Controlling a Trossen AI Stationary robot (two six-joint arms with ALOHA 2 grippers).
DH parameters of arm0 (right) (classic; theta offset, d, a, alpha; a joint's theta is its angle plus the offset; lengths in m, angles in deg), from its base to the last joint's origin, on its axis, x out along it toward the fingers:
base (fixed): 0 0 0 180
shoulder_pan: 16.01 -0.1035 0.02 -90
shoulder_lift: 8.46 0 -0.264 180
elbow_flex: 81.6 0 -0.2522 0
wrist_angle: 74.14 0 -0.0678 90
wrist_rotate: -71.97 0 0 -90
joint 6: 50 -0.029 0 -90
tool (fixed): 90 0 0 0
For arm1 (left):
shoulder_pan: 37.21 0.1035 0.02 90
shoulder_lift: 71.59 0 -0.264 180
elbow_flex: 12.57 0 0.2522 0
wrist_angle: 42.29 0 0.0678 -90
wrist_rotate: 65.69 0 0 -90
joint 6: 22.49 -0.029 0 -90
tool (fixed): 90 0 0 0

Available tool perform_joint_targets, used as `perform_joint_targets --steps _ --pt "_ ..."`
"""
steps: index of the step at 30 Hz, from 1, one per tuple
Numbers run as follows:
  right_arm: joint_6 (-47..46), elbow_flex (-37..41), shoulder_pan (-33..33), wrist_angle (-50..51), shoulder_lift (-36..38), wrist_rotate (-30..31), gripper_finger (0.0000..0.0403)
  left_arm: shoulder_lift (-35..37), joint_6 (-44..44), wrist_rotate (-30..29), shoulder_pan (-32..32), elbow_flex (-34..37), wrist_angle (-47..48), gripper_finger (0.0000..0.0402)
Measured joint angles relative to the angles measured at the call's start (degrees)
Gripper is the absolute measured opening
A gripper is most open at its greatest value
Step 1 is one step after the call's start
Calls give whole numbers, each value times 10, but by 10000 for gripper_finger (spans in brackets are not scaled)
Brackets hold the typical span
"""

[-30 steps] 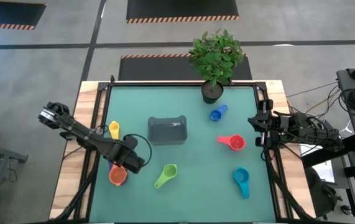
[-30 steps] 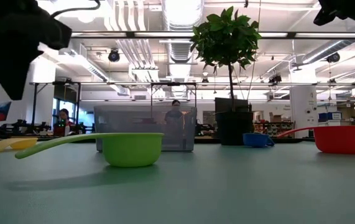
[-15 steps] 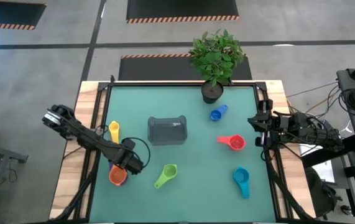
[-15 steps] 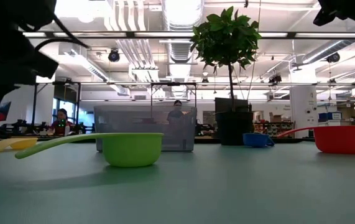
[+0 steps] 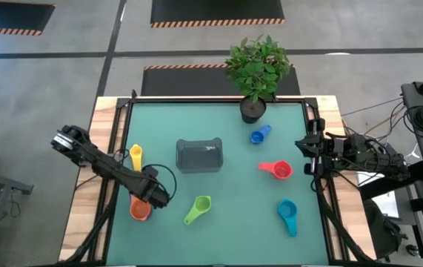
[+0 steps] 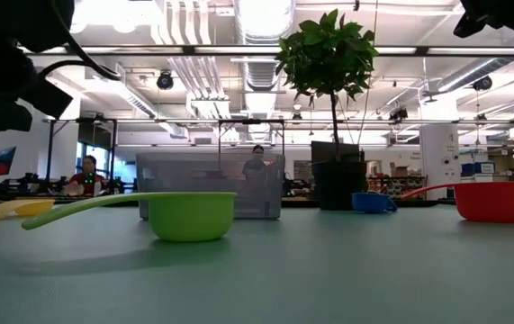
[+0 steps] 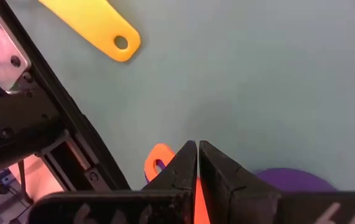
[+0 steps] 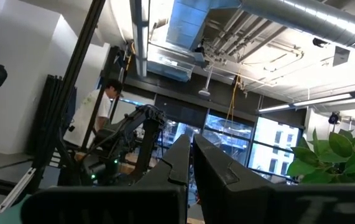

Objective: Nest measuring cups in basket
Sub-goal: Stack the orange measuring cup on top of the violet measuring cup

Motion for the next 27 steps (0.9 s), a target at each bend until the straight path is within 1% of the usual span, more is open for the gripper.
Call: perform_joint_targets --steps 3,9,17,23,25,27 --pt "0 0 0 0 0 0 9 0 0 19 -1 0 1 0" --pt "0 0 0 0 0 0 9 0 6 23 -2 0 1 0" --pt "0 0 0 0 0 0 9 1 7 42 -3 0 2 0" --pt "0 0 0 0 0 0 9 1 7 42 -3 -1 2 0" --pt "0 0 0 0 0 0 9 1 -1 41 -3 -12 5 0" --pt "0 0 0 0 0 0 9 1 -19 26 -3 -32 5 0"
